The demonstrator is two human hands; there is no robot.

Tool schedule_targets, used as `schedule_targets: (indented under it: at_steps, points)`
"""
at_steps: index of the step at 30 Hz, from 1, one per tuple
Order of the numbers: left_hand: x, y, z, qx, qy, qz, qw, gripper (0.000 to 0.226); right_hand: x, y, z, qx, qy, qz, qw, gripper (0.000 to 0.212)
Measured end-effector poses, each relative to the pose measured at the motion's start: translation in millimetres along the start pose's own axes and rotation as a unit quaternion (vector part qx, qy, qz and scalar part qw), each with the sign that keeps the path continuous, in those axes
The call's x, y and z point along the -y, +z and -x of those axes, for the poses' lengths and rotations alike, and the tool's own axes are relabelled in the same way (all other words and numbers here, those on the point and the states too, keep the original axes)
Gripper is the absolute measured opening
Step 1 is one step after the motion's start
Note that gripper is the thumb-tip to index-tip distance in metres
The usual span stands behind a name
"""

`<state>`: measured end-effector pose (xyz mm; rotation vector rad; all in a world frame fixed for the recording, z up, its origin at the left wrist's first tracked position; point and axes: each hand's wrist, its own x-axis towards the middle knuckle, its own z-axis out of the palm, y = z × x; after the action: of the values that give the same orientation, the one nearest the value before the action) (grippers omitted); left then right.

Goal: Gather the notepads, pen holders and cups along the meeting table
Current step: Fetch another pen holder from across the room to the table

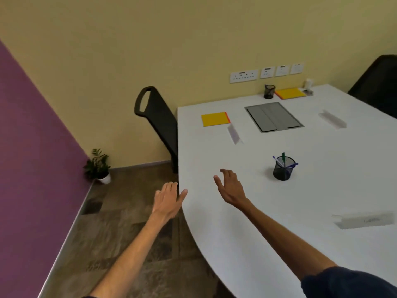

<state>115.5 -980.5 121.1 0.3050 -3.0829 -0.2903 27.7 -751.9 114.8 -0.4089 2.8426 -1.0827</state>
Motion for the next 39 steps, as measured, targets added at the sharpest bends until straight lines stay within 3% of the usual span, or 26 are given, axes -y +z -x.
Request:
schedule_targets:
  at_steps: [6, 14, 20, 29, 39]
  points:
    - [-58, 25, -83, 0.071, 0.086, 0.009, 0.994, 0.069, -57, -37, -39, -0.076, 0.09, -0.027, 0.993, 0.056]
    - [-149, 69, -171, 0.138, 0.184, 0.062, 0.971, 0.067, -154, -98, -50, -0.17, 0.243, -0.029, 0.955, 0.054]
    - [-199, 90, -231, 0.265, 0.268, 0.084, 0.923, 0.084, -187, -111, -68, -0.228, 0.321, -0.051, 0.918, 0.064]
    - [-265, 120, -302, 0.362, 0.317, 0.143, 0.865, 0.093, -216, -105, -97, -0.195, 0.409, -0.093, 0.886, 0.084]
    - [-318, 156, -334, 0.446, 0.282, 0.244, 0.814, 0.102, -246, -94, -138, -0.179, 0.448, -0.126, 0.867, 0.101]
